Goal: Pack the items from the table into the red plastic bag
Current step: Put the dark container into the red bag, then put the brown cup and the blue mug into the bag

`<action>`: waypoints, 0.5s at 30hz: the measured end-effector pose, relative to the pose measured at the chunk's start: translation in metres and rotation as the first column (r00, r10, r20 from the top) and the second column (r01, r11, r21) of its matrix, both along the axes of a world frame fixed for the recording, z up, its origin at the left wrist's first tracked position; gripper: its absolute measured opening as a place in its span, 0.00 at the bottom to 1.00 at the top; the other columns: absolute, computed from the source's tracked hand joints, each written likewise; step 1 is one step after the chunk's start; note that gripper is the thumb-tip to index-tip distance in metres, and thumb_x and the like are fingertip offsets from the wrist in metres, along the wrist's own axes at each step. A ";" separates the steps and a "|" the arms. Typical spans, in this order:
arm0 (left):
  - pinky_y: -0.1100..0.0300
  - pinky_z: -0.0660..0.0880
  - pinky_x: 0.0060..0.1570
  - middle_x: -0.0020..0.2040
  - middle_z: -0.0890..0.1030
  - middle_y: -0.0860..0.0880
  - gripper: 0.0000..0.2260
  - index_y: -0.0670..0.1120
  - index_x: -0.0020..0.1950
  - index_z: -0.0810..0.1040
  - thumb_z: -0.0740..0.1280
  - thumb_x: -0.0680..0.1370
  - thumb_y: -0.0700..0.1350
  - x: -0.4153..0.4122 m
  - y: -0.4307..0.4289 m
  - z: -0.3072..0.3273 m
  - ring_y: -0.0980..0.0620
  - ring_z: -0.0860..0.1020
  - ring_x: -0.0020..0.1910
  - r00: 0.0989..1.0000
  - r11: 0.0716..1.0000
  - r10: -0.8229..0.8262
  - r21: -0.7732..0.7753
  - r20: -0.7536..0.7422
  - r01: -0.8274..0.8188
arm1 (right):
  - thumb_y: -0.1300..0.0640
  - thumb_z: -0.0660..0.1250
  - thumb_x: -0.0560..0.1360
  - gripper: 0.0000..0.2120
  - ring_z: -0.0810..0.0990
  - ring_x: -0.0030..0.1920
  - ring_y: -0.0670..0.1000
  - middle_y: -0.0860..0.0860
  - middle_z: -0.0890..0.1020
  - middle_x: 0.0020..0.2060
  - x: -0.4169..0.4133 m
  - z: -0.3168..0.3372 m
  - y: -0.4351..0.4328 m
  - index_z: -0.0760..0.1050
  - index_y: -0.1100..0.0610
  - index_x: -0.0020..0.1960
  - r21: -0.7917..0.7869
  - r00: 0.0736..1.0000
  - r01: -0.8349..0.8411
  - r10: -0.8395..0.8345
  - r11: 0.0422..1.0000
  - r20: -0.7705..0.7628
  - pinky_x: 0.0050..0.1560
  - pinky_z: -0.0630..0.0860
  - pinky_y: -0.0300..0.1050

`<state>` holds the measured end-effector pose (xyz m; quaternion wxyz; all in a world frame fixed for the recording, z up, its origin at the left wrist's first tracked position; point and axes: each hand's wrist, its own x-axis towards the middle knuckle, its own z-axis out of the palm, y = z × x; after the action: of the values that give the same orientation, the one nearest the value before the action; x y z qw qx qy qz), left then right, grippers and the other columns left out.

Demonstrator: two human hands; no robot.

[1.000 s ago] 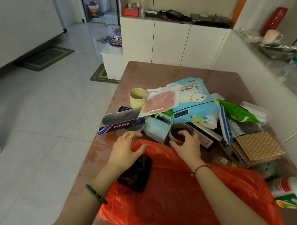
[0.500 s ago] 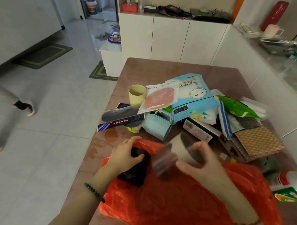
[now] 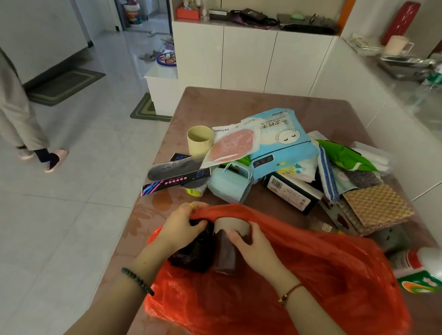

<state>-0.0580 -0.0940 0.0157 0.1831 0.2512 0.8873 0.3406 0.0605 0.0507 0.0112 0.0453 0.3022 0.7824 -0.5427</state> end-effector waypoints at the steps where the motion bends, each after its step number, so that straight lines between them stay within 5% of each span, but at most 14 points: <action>1: 0.58 0.70 0.59 0.56 0.79 0.47 0.13 0.51 0.56 0.77 0.67 0.73 0.41 0.000 0.001 0.001 0.49 0.76 0.57 1.000 1.000 0.007 0.014 -0.002 -0.007 | 0.39 0.63 0.71 0.34 0.72 0.64 0.50 0.51 0.73 0.66 0.000 0.001 0.002 0.61 0.56 0.70 0.054 0.998 -0.058 0.056 0.997 0.025 0.59 0.69 0.40; 5: 0.56 0.74 0.52 0.48 0.82 0.48 0.08 0.57 0.41 0.75 0.66 0.73 0.43 -0.003 0.006 0.006 0.50 0.78 0.48 1.000 0.999 0.026 0.038 -0.015 -0.026 | 0.37 0.62 0.72 0.36 0.73 0.63 0.51 0.52 0.73 0.65 -0.003 0.008 0.016 0.60 0.58 0.70 0.130 0.988 -0.112 0.096 0.985 0.119 0.57 0.69 0.39; 9: 0.61 0.73 0.46 0.42 0.81 0.51 0.08 0.56 0.39 0.74 0.65 0.74 0.43 -0.007 0.014 0.010 0.54 0.78 0.42 0.999 0.993 0.051 0.104 0.015 -0.052 | 0.43 0.70 0.68 0.36 0.75 0.58 0.47 0.49 0.74 0.61 0.001 0.002 0.009 0.60 0.55 0.69 -0.290 0.992 0.051 -0.015 0.956 0.124 0.56 0.76 0.45; 12: 0.72 0.70 0.37 0.37 0.79 0.57 0.10 0.58 0.37 0.73 0.65 0.75 0.44 -0.010 0.020 0.010 0.61 0.77 0.39 0.999 0.991 0.039 0.127 0.034 -0.043 | 0.47 0.73 0.67 0.34 0.72 0.55 0.44 0.45 0.72 0.56 0.000 0.001 -0.006 0.59 0.56 0.65 -0.155 0.996 0.051 -0.039 0.987 0.081 0.49 0.72 0.31; 15: 0.74 0.71 0.37 0.38 0.79 0.56 0.09 0.58 0.38 0.74 0.65 0.75 0.45 -0.013 0.024 0.012 0.61 0.78 0.39 0.998 0.991 0.033 0.125 0.049 -0.039 | 0.46 0.71 0.68 0.34 0.73 0.50 0.44 0.45 0.71 0.52 -0.006 0.010 -0.007 0.58 0.57 0.66 0.039 0.998 0.051 -0.053 0.998 0.046 0.47 0.71 0.33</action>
<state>-0.0714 -0.0703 0.0275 0.1814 0.2381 0.8639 0.4051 0.0546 0.0435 0.0213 0.0440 0.3360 0.7831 -0.5215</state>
